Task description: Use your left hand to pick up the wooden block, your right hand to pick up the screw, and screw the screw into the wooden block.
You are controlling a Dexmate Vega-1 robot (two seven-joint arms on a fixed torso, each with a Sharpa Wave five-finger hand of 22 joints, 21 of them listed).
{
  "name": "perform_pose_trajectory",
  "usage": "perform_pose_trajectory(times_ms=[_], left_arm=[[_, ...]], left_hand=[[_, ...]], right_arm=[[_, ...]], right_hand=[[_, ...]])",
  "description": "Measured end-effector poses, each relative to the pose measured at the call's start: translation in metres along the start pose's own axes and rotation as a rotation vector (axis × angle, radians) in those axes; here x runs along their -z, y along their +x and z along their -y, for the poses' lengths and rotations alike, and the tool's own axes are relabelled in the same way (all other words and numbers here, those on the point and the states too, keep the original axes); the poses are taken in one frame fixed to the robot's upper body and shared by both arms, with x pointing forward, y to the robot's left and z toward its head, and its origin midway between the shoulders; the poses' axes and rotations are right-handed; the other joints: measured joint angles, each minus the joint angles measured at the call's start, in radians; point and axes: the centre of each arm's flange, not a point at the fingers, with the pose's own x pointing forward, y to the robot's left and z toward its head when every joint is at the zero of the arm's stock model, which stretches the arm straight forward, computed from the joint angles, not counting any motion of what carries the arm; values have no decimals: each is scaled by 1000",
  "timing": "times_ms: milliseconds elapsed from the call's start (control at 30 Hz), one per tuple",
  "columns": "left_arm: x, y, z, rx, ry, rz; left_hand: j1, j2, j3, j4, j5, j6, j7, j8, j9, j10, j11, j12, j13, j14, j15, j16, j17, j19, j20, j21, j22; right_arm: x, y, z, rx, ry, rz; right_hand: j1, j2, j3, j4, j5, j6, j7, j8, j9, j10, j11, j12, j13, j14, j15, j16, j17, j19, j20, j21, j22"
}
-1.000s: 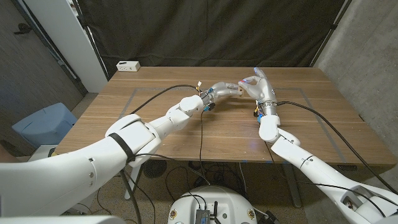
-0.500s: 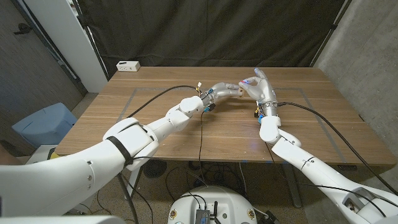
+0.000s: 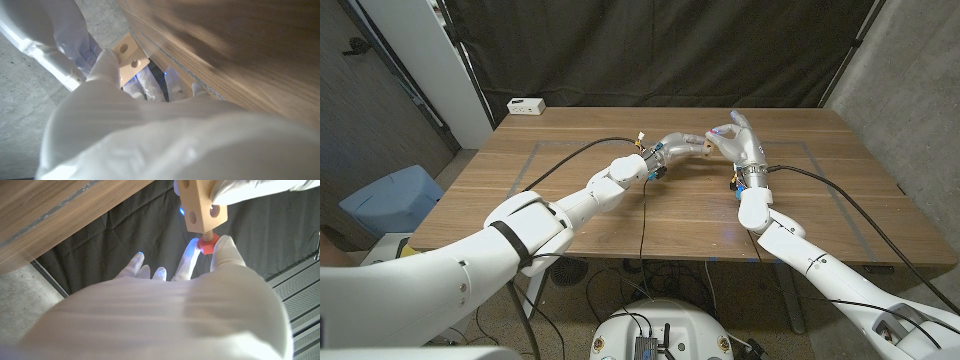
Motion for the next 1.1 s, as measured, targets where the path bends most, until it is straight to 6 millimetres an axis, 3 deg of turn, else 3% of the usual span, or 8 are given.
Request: perform_pose_trajectory(times_ms=[633,1100], left_arm=[[1,1,-1,-3,-1,-7],[0,3,-1,-3,0,-6]], left_hand=[[0,0,0,0,0,-3,0,1,0,0,0,0,0,0,0,0,0,0,0,0,0],[0,0,-1,-1,0,-3,0,0,-1,0,0,0,0,0,0,0,0,0,0,0,0]], right_arm=[[2,0,0,-8,-1,-3],[4,0,0,-26,4,-2]], right_hand=[[-36,-36,-19,9,1,-72,6,-39,-15,-36,11,-8,0,-21,12,-11,0,-11,11,-5,0],[-74,-43,-37,18,8,-157,18,-79,-25,-80,26,-11,0,-52,30,-19,0,-35,17,-9,0]])
